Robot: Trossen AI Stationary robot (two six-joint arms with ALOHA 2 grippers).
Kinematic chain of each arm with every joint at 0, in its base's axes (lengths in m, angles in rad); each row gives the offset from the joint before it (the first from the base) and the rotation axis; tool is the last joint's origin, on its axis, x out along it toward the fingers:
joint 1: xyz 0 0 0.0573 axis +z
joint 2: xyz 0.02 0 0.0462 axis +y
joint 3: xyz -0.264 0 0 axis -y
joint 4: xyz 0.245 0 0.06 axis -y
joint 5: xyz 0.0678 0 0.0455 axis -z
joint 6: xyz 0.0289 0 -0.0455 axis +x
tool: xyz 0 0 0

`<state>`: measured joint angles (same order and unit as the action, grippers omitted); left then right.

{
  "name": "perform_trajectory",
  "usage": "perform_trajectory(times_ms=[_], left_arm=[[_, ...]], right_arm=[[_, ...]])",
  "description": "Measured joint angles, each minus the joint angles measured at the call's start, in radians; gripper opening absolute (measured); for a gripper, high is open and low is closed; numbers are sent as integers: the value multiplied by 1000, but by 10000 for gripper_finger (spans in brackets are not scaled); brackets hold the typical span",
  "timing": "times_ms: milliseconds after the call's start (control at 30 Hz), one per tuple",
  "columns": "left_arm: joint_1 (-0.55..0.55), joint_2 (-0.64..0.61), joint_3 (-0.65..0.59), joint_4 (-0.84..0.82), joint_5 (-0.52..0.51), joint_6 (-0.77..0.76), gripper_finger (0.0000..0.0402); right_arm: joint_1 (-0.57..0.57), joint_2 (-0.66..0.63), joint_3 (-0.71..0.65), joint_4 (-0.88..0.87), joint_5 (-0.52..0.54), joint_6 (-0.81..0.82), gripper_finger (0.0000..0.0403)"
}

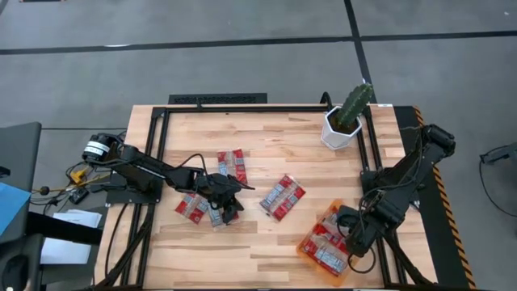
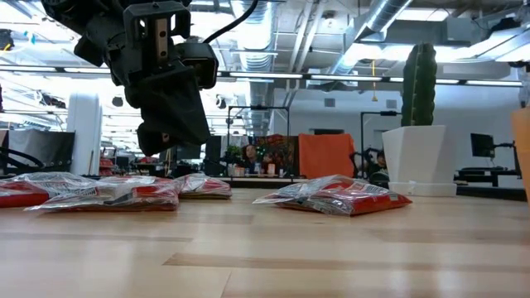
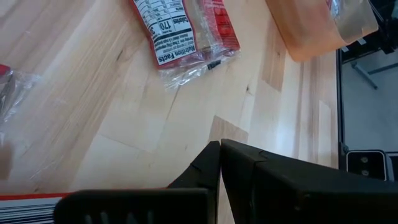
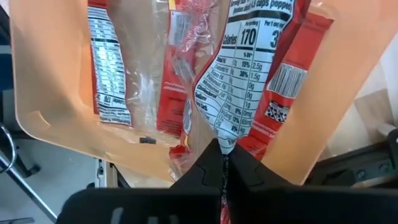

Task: Sort popcorn bags into baskets
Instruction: Put the red popcorn bag into the orange bin

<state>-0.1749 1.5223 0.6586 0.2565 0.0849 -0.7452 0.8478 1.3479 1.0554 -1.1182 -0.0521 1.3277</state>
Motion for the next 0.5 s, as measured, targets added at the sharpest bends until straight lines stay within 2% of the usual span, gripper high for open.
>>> perform_trajectory(times_ms=[167,367,500], left_arm=[[0,0,0,0,0,0,1],[0,0,0,0,0,0,1],[0,0,0,0,0,0,1]], right_arm=[[0,0,0,-2,25,28,15],[0,0,0,-115,48,119,23],[0,0,0,-96,51,120,20]])
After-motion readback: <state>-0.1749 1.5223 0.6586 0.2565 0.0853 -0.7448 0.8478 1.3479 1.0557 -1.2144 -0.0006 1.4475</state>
